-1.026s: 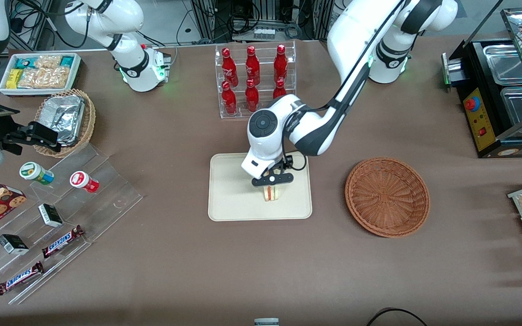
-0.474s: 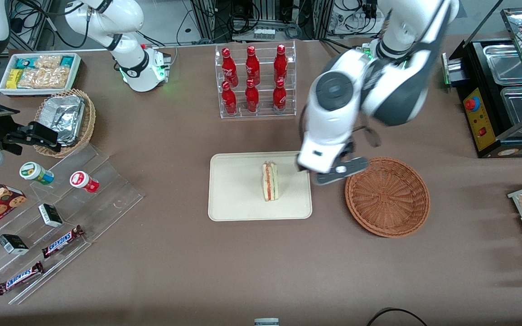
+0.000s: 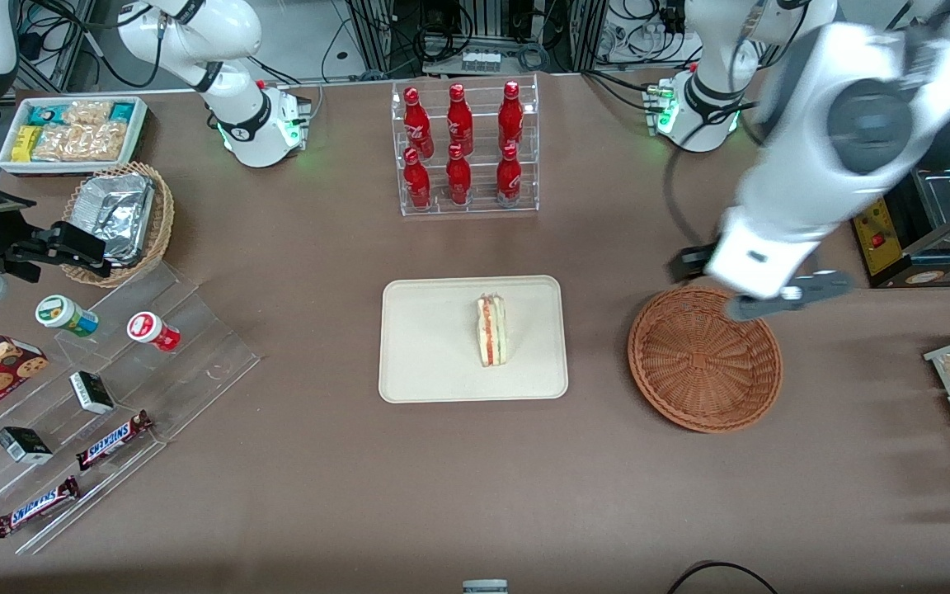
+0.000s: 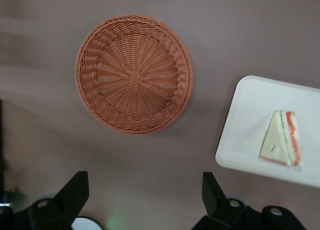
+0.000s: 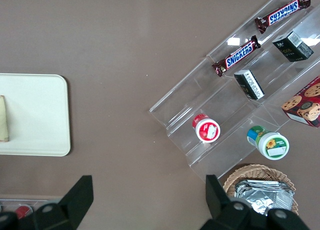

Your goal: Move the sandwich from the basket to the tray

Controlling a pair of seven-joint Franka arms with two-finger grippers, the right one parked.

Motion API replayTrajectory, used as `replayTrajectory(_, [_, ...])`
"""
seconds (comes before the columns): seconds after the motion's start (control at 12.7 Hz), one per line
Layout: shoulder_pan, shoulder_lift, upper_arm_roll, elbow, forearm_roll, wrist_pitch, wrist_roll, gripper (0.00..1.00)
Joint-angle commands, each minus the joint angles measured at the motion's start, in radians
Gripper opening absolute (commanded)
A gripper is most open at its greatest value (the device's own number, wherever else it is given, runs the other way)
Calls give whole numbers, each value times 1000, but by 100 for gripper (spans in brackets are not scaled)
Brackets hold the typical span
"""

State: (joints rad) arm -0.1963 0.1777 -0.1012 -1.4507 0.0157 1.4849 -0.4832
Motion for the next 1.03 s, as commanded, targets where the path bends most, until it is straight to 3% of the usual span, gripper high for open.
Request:
replayTrajectory(0.0, [142,-78,-14,-40,-42,-66,226,100])
replayTrajectory(0.16, [202,-110,-3,-49,-42,-92,343,100])
replayTrajectory(0.47, [204,-178,86,-135,-26,-83,466,100])
replayTrajectory(0.95, [193,-207,110,-158,35,-83,486,100])
